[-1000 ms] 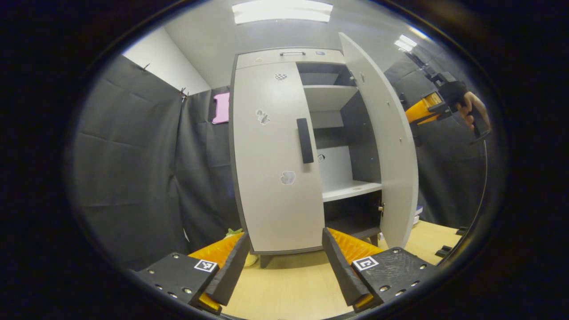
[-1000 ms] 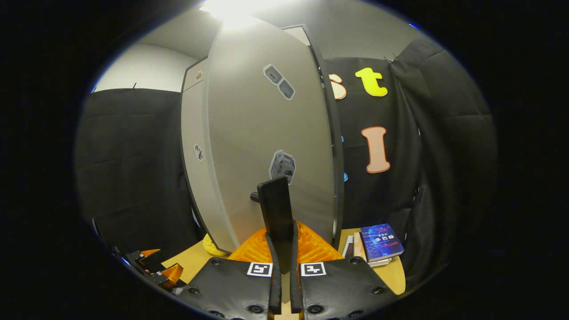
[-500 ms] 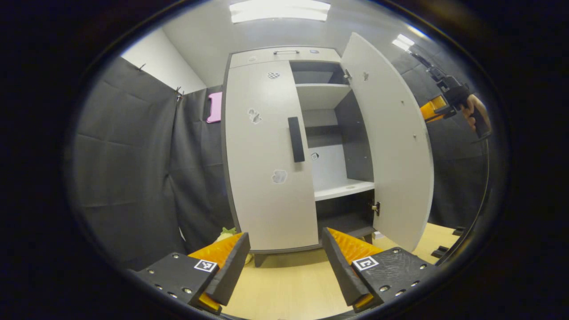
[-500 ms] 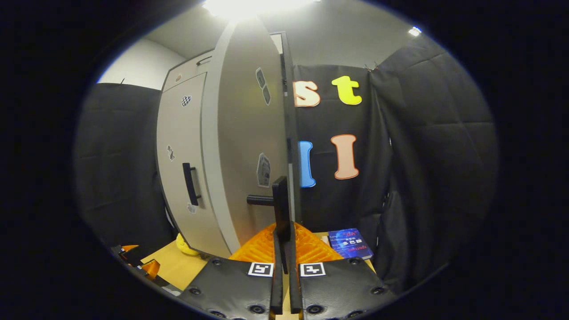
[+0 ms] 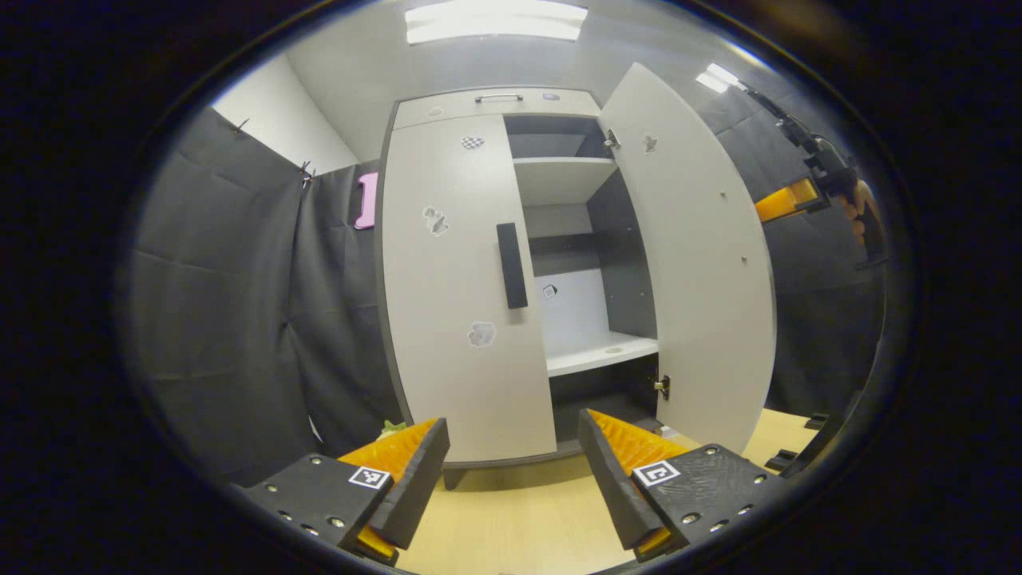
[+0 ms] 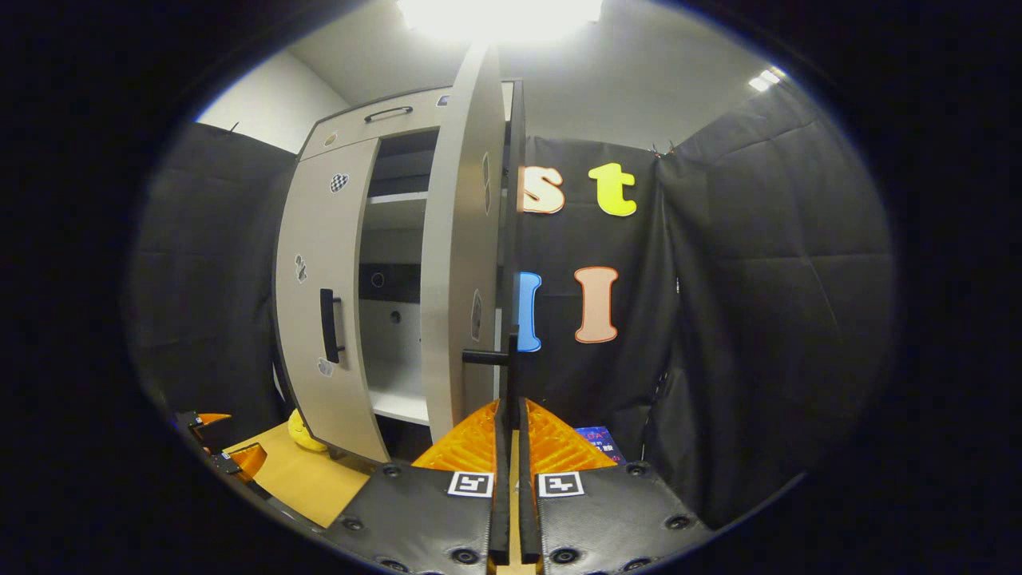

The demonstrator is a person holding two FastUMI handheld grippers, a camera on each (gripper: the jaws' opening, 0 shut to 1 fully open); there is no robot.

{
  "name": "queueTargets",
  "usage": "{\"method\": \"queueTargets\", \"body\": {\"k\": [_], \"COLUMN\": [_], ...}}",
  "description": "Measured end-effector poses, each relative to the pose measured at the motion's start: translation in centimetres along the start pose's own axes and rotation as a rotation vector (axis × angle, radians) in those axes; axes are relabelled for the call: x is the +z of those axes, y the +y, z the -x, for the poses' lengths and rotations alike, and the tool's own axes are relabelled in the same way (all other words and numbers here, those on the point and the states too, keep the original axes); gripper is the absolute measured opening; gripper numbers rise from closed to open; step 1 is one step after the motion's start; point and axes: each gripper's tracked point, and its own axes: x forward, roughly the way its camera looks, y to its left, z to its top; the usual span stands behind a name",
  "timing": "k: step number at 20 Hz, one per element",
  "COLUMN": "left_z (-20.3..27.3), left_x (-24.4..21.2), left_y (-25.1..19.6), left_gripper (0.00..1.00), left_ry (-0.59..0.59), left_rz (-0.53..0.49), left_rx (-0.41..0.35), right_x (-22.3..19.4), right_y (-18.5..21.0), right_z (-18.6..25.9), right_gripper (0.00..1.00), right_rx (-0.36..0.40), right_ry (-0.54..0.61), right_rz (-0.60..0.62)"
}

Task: Open the right door of the double-door shoe cabinet with the right hand, and open the left door with the left hand.

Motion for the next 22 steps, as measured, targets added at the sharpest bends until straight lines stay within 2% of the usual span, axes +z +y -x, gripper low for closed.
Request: {"method": "queueTargets", "body": {"k": [2,3,4,5,6,9,10,11,14,18,22], "left_z": [-1.0,-1.6,-2.3,-2.7,-3.5,-5.8,-6.4,-6.9,-9.1,-12.4,-16.0], "left_x": [0.6,0.9,1.4,1.8,2.4,4.2,4.9,5.4,7.0,10.0,12.6], "left_y": [0.3,0.3,0.3,0.6,0.8,0.8,0.7,0.5,0.2,0.0,1.2], "left_gripper": [0.94,0.94,0.94,0.94,0.95,0.95,0.95,0.96,0.96,0.95,0.95], "left_ry": [0.008,0.011,0.009,0.003,-0.004,-0.029,-0.038,-0.047,-0.060,-0.087,-0.110], "left_rz": [0.002,0.009,0.018,0.026,0.028,0.024,0.022,0.019,0.027,0.061,0.066], "left_rx": [0.004,0.004,0.003,0.001,0.000,-0.016,-0.023,-0.030,-0.049,-0.067,-0.047], "right_x": [-0.3,-0.6,-0.9,-1.1,-1.2,-2.4,-2.8,-3.4,-4.6,-6.4,-7.0], "right_y": [-0.4,-0.5,-0.7,-1.1,-1.4,-2.6,-2.4,-2.4,-2.3,-2.3,-2.3], "right_z": [1.7,2.6,3.6,4.5,5.5,7.5,8.4,8.8,9.9,11.5,11.7], "right_gripper": [0.02,0.07,0.02,0.02,0.07,0.11,0.09,0.21,0.99,0.97,0.97], "right_rx": [-0.024,-0.035,-0.054,-0.073,-0.092,-0.144,-0.149,-0.144,-0.150,-0.176,-0.183], "right_ry": [-0.005,-0.006,-0.012,-0.022,-0.031,-0.039,-0.033,-0.028,-0.022,-0.009,0.011], "right_rz": [-0.008,-0.016,-0.029,-0.045,-0.060,-0.078,-0.078,-0.083,-0.086,-0.042,-0.014]}}
